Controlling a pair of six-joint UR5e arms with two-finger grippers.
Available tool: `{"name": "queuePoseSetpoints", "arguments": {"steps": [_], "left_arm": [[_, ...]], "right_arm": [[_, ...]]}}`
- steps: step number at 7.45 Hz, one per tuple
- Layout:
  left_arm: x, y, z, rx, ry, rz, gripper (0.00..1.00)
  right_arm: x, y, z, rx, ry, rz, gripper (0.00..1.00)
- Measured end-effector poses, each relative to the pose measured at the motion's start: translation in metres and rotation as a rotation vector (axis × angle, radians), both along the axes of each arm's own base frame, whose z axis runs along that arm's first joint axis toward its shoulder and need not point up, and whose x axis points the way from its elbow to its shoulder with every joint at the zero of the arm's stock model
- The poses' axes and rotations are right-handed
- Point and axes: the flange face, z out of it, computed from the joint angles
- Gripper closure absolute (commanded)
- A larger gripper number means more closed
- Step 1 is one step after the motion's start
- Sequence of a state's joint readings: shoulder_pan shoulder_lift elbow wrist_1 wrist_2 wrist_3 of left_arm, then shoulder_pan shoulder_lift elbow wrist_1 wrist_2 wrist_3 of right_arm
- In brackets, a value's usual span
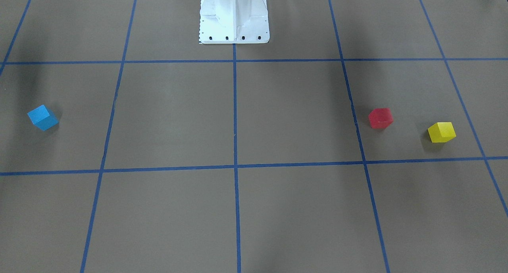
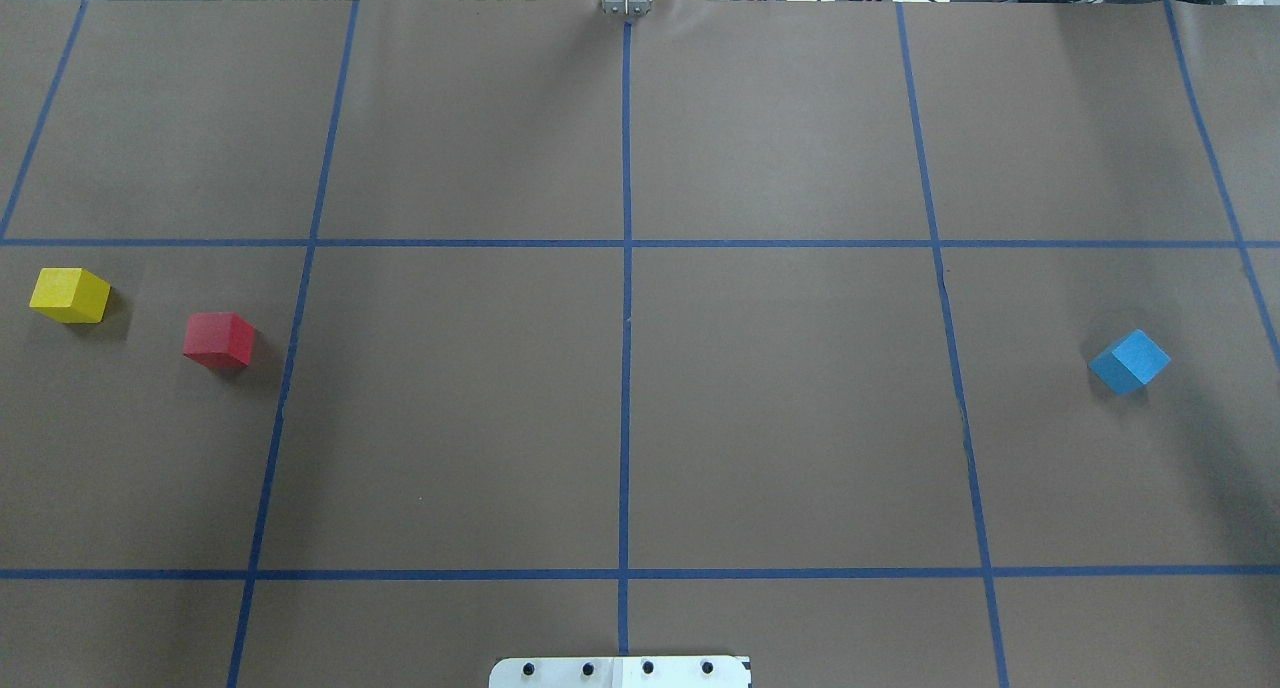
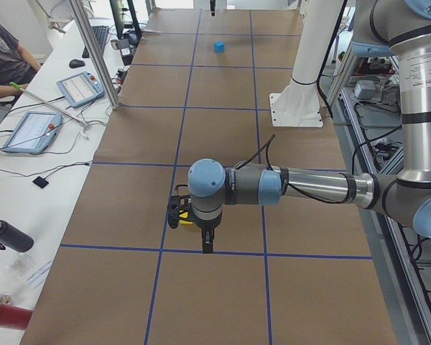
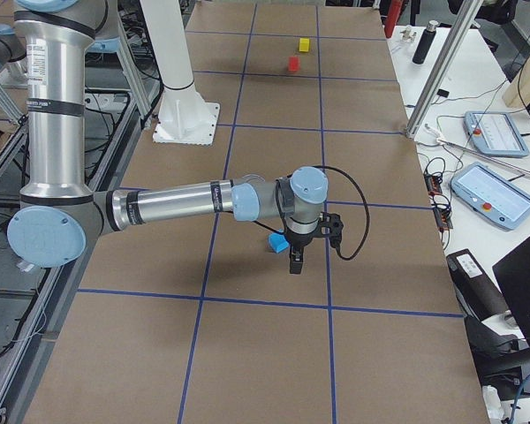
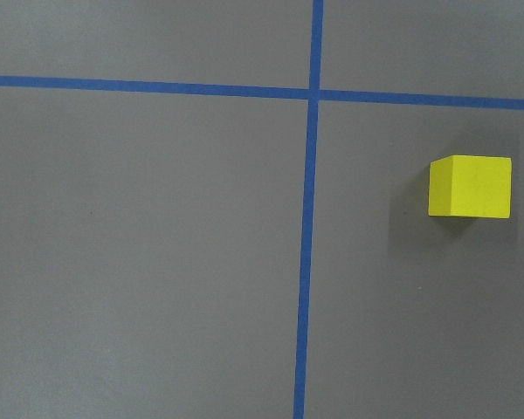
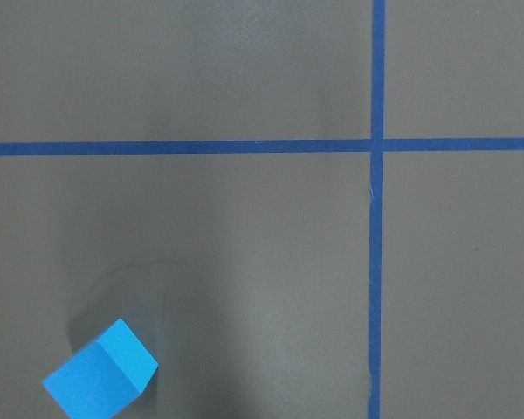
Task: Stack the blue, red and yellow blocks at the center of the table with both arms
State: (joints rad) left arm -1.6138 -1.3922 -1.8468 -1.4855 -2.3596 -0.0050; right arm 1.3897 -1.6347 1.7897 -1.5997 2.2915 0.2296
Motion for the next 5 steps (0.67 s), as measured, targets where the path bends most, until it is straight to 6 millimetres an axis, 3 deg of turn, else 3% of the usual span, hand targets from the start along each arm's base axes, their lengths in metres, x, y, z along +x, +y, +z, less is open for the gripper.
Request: {"name": "queuePoseSetpoints", "arguments": {"steps": [5], "left_arm": [[0.0009, 0.0050, 0.0038, 0.018, 0.000, 0.001, 0.00]], "right_arm": [[0.0004, 0.0047, 0.0000, -0.005, -0.006, 0.003, 0.00]]}}
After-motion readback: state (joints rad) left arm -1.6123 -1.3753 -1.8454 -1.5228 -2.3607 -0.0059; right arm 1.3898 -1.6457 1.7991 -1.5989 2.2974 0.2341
